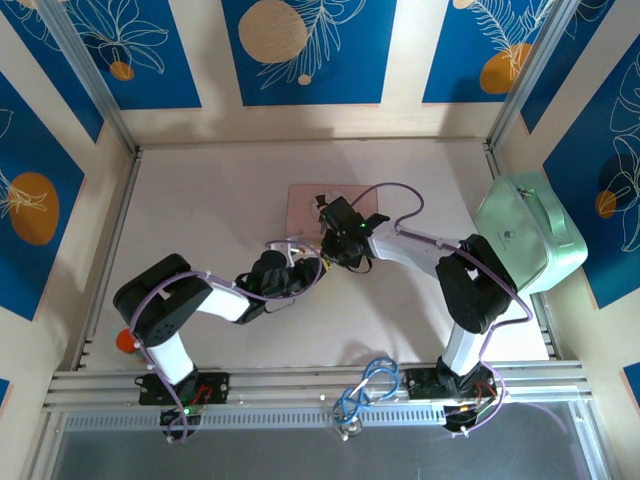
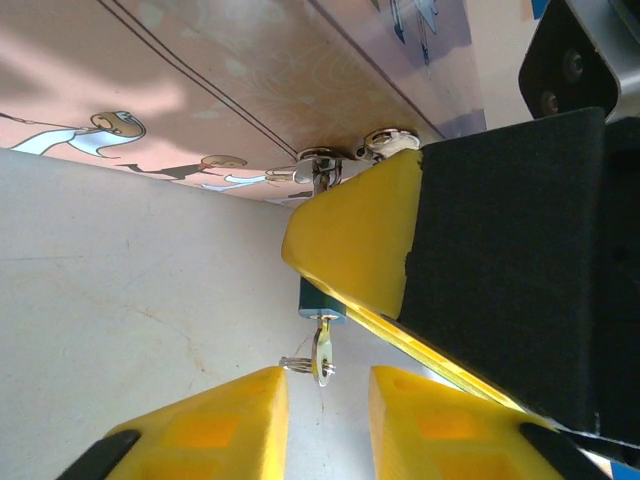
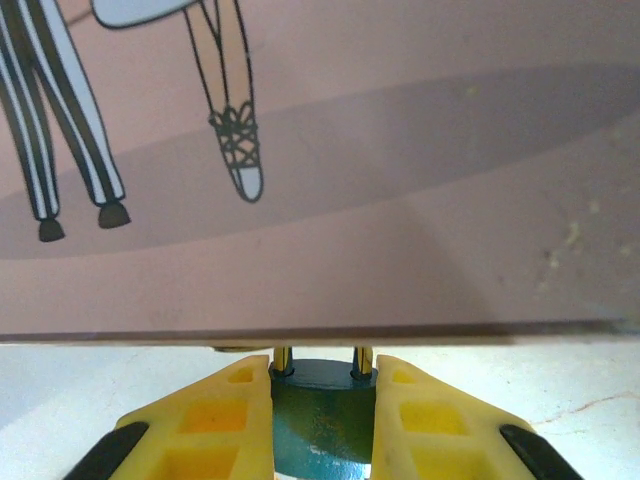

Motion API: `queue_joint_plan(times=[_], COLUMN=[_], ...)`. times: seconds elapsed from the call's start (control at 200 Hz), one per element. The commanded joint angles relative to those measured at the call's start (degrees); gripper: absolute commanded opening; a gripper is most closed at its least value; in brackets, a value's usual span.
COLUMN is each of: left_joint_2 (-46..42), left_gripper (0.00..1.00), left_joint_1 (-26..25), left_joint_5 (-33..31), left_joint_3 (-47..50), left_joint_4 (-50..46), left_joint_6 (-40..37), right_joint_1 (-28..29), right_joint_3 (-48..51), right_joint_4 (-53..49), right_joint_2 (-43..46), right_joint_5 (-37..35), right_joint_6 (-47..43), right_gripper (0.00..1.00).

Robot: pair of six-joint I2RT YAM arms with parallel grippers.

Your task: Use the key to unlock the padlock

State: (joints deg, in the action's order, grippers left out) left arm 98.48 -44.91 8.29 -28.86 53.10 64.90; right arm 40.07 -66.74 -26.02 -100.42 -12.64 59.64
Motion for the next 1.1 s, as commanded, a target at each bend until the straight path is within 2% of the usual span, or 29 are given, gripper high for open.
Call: queue_joint_plan(times=[0.0, 0.375, 0.465, 0.785, 0.985, 1.096], left_joint_2=[0.6, 0.59, -0.3, -2.21, -3.41, -3.55], left_gripper=[0.24, 0.22, 0.25, 0.36, 0.35, 0.29], left_joint_1=[-0.45, -0.79, -0.96, -1.04, -1.05, -1.1], left_joint_5=[-0.3, -0.36, -0.74, 0.0, -0.86, -0.66], left_joint_3=[-0.75, -2.5, -3.12, -1.8, 0.12, -0.19], left_joint_4=[1.38, -2.74, -6.17, -6.84, -3.89, -3.53], left_joint_6=[-2.11, -4.25, -5.12, -3.64, -3.36, -3.64], right_joint_1=[0.79, 1.06, 1.23, 1.16, 0.88, 0.79], right_joint_3=[-1.52, -2.77, -2.68, -1.55, -1.53, -0.64], right_joint_4=[-4.0, -6.21, -6.5, -5.19, -5.11, -4.08], right_joint_2=[-1.68, -1.89, -1.41, 0.05, 0.8, 0.97], right_joint_5=[1.92, 0.89, -0.05, -0.19, 0.55, 2.29], right_joint_6=[1.1, -0.21, -0.38, -0.22, -0.14, 0.87], right_gripper=[0.0, 0.0, 0.0, 0.0, 0.0, 0.0])
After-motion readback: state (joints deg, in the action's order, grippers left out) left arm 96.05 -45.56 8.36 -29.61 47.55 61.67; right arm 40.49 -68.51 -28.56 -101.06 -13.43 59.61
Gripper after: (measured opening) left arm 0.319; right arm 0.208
